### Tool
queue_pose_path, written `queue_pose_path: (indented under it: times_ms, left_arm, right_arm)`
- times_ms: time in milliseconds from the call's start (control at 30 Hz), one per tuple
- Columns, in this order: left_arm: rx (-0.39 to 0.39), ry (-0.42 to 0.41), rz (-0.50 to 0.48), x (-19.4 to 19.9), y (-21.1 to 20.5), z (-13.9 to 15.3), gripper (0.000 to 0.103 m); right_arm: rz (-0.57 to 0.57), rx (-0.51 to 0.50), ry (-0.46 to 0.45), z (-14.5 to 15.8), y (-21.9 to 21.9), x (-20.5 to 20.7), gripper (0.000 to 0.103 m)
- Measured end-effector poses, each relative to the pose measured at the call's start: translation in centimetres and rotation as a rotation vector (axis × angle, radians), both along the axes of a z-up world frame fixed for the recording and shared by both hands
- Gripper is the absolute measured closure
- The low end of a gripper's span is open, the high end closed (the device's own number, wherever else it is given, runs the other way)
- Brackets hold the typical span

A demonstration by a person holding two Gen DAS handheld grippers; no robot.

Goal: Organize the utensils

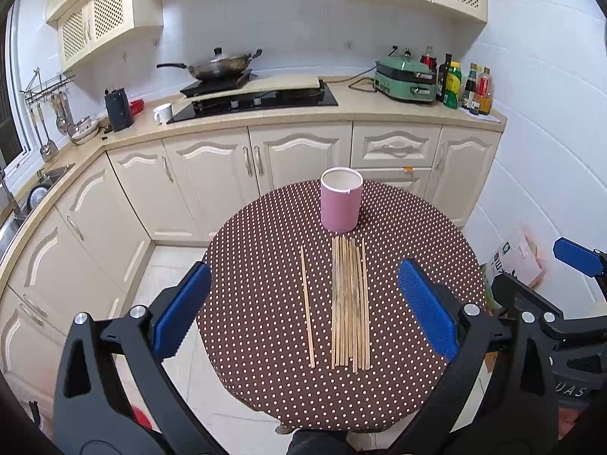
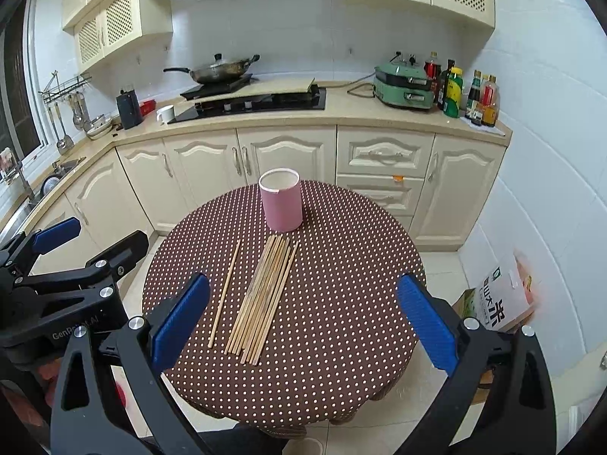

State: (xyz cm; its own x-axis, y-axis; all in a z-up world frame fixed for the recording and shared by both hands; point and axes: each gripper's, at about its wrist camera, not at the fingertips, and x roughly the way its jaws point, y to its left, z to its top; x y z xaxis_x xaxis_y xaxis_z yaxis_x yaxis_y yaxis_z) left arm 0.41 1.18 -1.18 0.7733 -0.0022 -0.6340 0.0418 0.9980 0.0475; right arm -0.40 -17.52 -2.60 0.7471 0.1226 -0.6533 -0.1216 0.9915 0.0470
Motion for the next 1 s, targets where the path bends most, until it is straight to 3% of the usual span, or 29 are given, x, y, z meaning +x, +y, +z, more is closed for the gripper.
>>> queue_pose_path:
  times_ms: [300, 700, 1000]
  left_arm:
    - [-0.025, 0.145, 0.010, 1.6, 1.0, -2.2, 0.006]
    - [-0.058, 0.397, 0.013, 6.0, 1.5, -7.3, 0.006]
    - [-0.059, 0.537, 0.025, 9.6, 1.9, -10.9, 0.006]
  right_arm:
    - [0.001, 0.000, 0.148, -2.4, 0.3, 1.7, 0.007]
    - [-0.017, -0.008, 0.388, -6.8, 0.4, 5.7, 0.007]
    - [-0.049, -0.004, 0.536, -10.3, 0.2, 9.5, 0.007]
